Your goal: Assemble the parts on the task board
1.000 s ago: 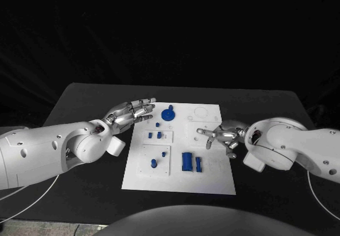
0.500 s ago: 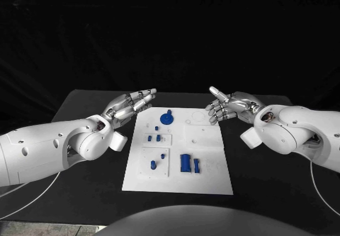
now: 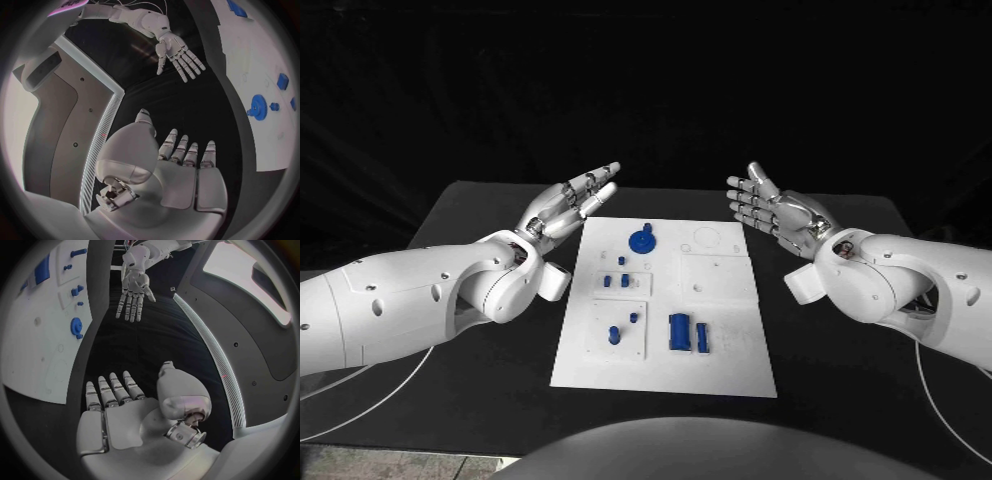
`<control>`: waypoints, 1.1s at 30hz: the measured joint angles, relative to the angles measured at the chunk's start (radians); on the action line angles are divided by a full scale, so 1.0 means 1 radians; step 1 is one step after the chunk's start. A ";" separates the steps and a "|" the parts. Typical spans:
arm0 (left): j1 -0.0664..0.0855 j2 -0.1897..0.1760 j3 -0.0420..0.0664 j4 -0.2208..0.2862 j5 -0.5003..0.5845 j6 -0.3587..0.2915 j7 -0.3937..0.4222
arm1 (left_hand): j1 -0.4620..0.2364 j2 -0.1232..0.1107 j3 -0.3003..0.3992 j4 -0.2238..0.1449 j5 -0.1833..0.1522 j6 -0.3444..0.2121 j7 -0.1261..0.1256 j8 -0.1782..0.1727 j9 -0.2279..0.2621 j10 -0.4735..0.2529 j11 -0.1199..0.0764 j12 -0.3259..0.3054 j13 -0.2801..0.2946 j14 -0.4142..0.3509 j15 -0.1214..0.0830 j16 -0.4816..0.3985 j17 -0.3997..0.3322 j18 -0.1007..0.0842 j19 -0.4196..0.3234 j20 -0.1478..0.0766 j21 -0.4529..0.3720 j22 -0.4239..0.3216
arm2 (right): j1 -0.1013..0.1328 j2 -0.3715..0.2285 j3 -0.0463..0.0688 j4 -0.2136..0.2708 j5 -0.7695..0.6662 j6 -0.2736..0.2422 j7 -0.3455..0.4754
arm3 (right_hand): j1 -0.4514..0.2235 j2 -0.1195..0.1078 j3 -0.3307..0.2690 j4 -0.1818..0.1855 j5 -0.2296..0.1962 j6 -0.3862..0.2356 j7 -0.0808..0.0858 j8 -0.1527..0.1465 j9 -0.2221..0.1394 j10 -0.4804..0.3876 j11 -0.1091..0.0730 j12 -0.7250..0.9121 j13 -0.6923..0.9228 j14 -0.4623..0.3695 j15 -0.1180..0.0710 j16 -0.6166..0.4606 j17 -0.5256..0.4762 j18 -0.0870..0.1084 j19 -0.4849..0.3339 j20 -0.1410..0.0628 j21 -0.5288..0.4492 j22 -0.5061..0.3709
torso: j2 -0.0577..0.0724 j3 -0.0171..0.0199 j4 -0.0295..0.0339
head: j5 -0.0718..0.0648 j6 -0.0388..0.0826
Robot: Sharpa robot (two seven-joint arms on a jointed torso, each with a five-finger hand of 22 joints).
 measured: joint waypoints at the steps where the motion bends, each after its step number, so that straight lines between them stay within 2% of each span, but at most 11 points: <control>1: -0.001 0.000 0.001 0.000 0.001 0.000 -0.001 | -0.048 -0.008 0.012 -0.012 -0.011 -0.013 -0.002 -0.005 -0.004 -0.007 -0.007 -0.011 -0.004 0.000 -0.010 0.000 0.000 -0.001 -0.001 -0.009 0.000 -0.004 | 0.000 0.000 0.001 0.000 0.000 -0.001 0.000 | -0.095 -0.023 0.031 -0.031 -0.003 -0.036 0.001 -0.015 -0.021 -0.024 -0.055 -0.044 -0.022 -0.021 -0.021 -0.001 -0.001 -0.013 -0.001 -0.030 0.000 -0.002 | 0.000 0.0000 0.0000 | 0.000 0.001; 2: -0.003 0.000 0.005 0.000 0.002 -0.002 -0.003 | -0.091 -0.015 0.023 -0.023 -0.021 -0.026 -0.005 -0.008 -0.008 -0.012 -0.012 -0.020 -0.008 0.000 -0.018 0.000 0.000 -0.010 -0.002 -0.018 -0.004 -0.006 | -0.001 0.002 0.003 0.000 0.000 -0.004 -0.001 | -0.176 -0.045 0.058 -0.058 -0.004 -0.068 0.002 -0.021 -0.046 -0.048 -0.076 -0.077 -0.048 -0.068 -0.041 -0.002 -0.002 -0.018 -0.001 -0.055 0.000 -0.004 | 0.000 0.0000 -0.0001 | 0.000 0.003; 3: -0.005 0.001 0.010 0.001 0.003 -0.004 -0.004 | -0.131 -0.021 0.032 -0.032 -0.030 -0.037 -0.005 -0.011 -0.011 -0.016 -0.016 -0.029 -0.010 0.000 -0.024 0.000 0.000 -0.020 -0.002 -0.026 -0.004 -0.009 | -0.002 0.005 0.006 -0.001 0.001 -0.007 -0.001 | -0.238 -0.097 0.078 -0.078 -0.004 -0.092 0.002 -0.022 -0.093 -0.094 -0.085 -0.089 -0.098 -0.098 -0.082 -0.002 -0.002 -0.018 -0.002 -0.075 0.000 -0.005 | 0.000 0.0001 0.0000 | 0.000 0.006; 4: -0.007 0.003 0.015 0.001 0.004 -0.008 -0.006 | -0.174 -0.029 0.043 -0.043 -0.039 -0.049 -0.007 -0.011 -0.014 -0.021 -0.021 -0.039 -0.013 -0.001 -0.030 0.000 0.000 -0.024 -0.004 -0.034 -0.004 -0.011 | -0.005 0.009 0.010 -0.002 0.003 -0.011 -0.001 | -0.291 -0.117 0.100 -0.125 -0.004 -0.112 0.002 -0.022 -0.112 -0.112 -0.090 -0.094 -0.118 -0.111 -0.112 -0.002 -0.003 -0.019 -0.002 -0.105 0.000 -0.005 | -0.001 0.0003 -0.0001 | -0.001 0.009; 5: -0.010 0.005 0.020 0.002 0.006 -0.012 -0.007 | -0.212 -0.035 0.053 -0.053 -0.048 -0.060 -0.008 -0.015 -0.016 -0.024 -0.024 -0.046 -0.015 0.000 -0.031 0.000 0.000 -0.024 -0.004 -0.042 -0.004 -0.012 | -0.008 0.013 0.013 -0.003 0.004 -0.015 0.000 | -0.331 -0.123 0.146 -0.152 -0.004 -0.140 0.002 -0.022 -0.118 -0.119 -0.091 -0.094 -0.125 -0.115 -0.123 -0.002 -0.003 -0.018 -0.002 -0.147 0.000 -0.005 | -0.001 0.0004 -0.0001 | -0.002 0.015; 7: -0.020 0.013 0.036 0.004 0.014 -0.026 -0.011 | -0.285 -0.047 0.071 -0.071 -0.065 -0.080 -0.009 -0.018 -0.020 -0.027 -0.027 -0.063 -0.018 -0.001 -0.041 0.000 0.000 -0.038 -0.005 -0.056 -0.004 -0.015 | -0.017 0.027 0.023 -0.007 0.011 -0.031 0.004 | -0.398 -0.126 0.183 -0.164 -0.004 -0.200 0.002 -0.022 -0.122 -0.120 -0.091 -0.094 -0.128 -0.118 -0.126 -0.002 -0.003 -0.019 -0.002 -0.166 0.000 -0.006 | -0.003 0.0008 -0.0007 | -0.003 0.027; 12: -0.051 0.038 0.091 0.014 0.046 -0.097 -0.026 | -0.434 -0.071 0.108 -0.108 -0.099 -0.122 -0.012 -0.023 -0.024 -0.035 -0.035 -0.095 -0.022 -0.001 -0.048 0.000 0.000 -0.055 -0.007 -0.082 -0.004 -0.018 | -0.048 0.070 0.057 -0.021 0.039 -0.104 0.033 | -0.529 -0.128 0.188 -0.166 -0.004 -0.206 0.002 -0.022 -0.123 -0.120 -0.091 -0.094 -0.129 -0.118 -0.126 -0.002 -0.004 -0.018 -0.002 -0.166 0.000 -0.006 | -0.009 0.0031 -0.0024 | -0.011 0.079; 18: -0.099 0.077 0.169 0.029 0.118 -0.249 -0.054 | -0.589 -0.110 0.146 -0.146 -0.134 -0.166 -0.013 -0.023 -0.026 -0.035 -0.035 -0.129 -0.024 -0.001 -0.051 0.000 0.000 -0.071 -0.006 -0.110 -0.008 -0.019 | -0.092 0.135 0.104 -0.040 0.103 -0.251 0.104 | -0.538 -0.128 0.188 -0.166 -0.004 -0.206 0.002 -0.022 -0.123 -0.120 -0.091 -0.094 -0.129 -0.118 -0.126 -0.002 -0.004 -0.018 -0.002 -0.166 0.000 -0.006 | -0.020 0.0072 -0.0062 | -0.023 0.168; 22: -0.119 0.093 0.201 0.035 0.166 -0.344 -0.073 | -0.670 -0.146 0.166 -0.166 -0.152 -0.187 -0.013 -0.023 -0.027 -0.037 -0.037 -0.147 -0.025 -0.003 -0.053 0.000 0.000 -0.079 -0.007 -0.139 -0.008 -0.019 | -0.110 0.161 0.123 -0.050 0.145 -0.344 0.150 | -0.538 -0.128 0.188 -0.166 -0.004 -0.206 0.002 -0.022 -0.123 -0.120 -0.091 -0.094 -0.129 -0.118 -0.126 -0.002 -0.004 -0.018 -0.002 -0.166 0.000 -0.006 | -0.027 0.0099 -0.0086 | -0.030 0.217; 28: -0.132 0.103 0.219 0.039 0.213 -0.441 -0.094 | -0.768 -0.170 0.208 -0.216 -0.206 -0.211 -0.012 -0.023 -0.027 -0.039 -0.039 -0.202 -0.025 0.000 -0.056 0.000 0.000 -0.133 -0.007 -0.186 -0.008 -0.020 | -0.121 0.177 0.133 -0.056 0.186 -0.436 0.196 | -0.538 -0.128 0.188 -0.166 -0.004 -0.206 0.002 -0.022 -0.123 -0.120 -0.091 -0.094 -0.129 -0.118 -0.126 -0.002 -0.003 -0.018 -0.002 -0.166 0.000 -0.006 | -0.035 0.0128 -0.0111 | -0.036 0.261; 33: -0.132 0.103 0.219 0.039 0.234 -0.477 -0.104 | -0.829 -0.177 0.247 -0.247 -0.232 -0.249 -0.014 -0.023 -0.027 -0.039 -0.039 -0.225 -0.025 0.000 -0.056 0.000 0.000 -0.149 -0.007 -0.197 -0.008 -0.020 | -0.121 0.177 0.133 -0.057 0.203 -0.469 0.215 | -0.538 -0.128 0.188 -0.166 -0.004 -0.206 0.002 -0.022 -0.123 -0.120 -0.091 -0.094 -0.129 -0.118 -0.126 -0.002 -0.003 -0.018 -0.002 -0.166 0.000 -0.006 | -0.037 0.0135 -0.0119 | -0.037 0.271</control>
